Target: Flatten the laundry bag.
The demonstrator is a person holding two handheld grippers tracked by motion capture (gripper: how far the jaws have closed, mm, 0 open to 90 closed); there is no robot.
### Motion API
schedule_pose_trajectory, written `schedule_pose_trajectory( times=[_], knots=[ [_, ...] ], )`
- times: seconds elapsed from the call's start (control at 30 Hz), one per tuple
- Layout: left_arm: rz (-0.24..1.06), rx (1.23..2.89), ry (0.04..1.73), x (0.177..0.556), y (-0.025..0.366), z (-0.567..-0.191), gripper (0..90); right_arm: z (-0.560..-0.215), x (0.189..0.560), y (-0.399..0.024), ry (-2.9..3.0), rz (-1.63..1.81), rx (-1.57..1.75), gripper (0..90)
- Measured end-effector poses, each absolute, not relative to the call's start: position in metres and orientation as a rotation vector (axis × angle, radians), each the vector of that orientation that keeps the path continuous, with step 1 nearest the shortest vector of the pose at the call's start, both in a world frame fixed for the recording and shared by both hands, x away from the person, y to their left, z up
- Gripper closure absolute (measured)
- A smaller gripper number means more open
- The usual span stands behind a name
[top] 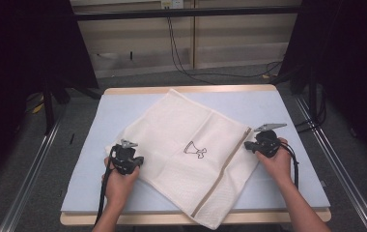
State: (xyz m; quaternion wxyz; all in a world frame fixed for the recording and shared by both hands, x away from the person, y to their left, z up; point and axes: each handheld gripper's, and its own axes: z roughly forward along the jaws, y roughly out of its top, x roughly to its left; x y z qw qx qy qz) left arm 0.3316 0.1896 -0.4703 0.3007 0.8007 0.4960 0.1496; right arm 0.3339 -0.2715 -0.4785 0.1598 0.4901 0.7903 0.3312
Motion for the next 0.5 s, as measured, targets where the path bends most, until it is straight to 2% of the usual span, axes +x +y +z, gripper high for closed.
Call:
schedule_pose_trajectory(
  times=[0.3,0.4,0.43,0.5],
  knots=[
    [0.455,2.087,1.369,0.385,0.200,-0.471,90.0,-0.476,0.307,-0.259,2.359,1.026,1.376,90.0],
    [0.393,2.036,1.394,0.392,0.206,-0.471,89.8,-0.473,0.302,-0.253,2.381,1.023,1.344,88.9],
    [0.388,2.018,1.407,0.390,0.207,-0.469,87.3,-0.470,0.300,-0.253,2.374,1.027,1.339,86.2],
    [0.371,1.994,1.401,0.383,0.209,-0.467,71.3,-0.466,0.300,-0.256,2.317,1.098,1.303,74.8]
  ],
)
